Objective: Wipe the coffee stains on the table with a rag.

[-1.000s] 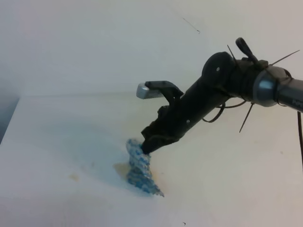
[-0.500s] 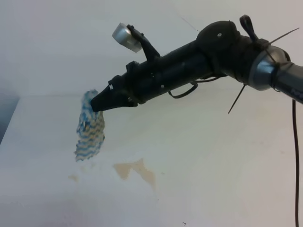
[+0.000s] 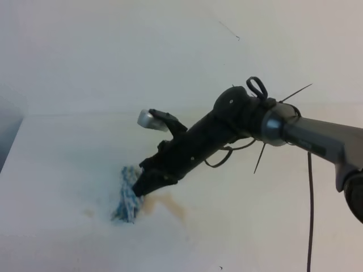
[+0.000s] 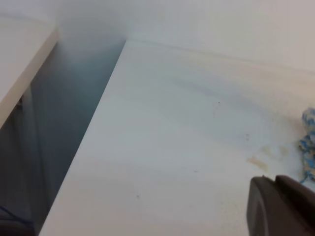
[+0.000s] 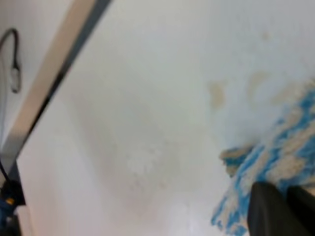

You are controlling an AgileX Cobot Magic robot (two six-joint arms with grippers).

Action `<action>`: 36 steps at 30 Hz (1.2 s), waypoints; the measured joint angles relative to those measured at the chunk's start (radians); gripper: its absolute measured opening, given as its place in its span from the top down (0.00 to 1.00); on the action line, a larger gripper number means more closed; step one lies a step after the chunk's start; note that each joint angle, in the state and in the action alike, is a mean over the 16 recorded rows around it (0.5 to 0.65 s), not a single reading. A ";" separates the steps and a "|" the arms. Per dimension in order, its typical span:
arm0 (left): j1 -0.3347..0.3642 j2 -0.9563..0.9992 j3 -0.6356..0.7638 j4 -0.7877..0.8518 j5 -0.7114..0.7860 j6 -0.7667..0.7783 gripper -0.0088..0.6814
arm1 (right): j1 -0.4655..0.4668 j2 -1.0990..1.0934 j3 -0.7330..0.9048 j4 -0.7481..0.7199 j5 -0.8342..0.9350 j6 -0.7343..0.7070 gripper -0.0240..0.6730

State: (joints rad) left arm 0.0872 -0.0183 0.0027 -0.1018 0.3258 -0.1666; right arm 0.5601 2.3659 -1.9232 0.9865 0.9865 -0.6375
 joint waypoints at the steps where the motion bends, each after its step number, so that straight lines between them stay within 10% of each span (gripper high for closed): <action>1: 0.000 0.002 0.000 0.000 0.000 0.000 0.99 | -0.003 0.010 0.000 -0.029 0.011 0.018 0.95; 17: 0.000 -0.002 -0.003 0.000 0.000 0.000 0.99 | -0.113 -0.055 -0.003 -0.476 0.158 0.255 0.95; 36: 0.000 0.000 -0.003 0.000 0.000 0.000 0.99 | -0.253 -0.293 0.012 -0.529 0.188 0.232 0.95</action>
State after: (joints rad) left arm 0.0872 -0.0183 0.0000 -0.1018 0.3258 -0.1666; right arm 0.3073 2.0732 -1.9111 0.4574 1.1746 -0.4056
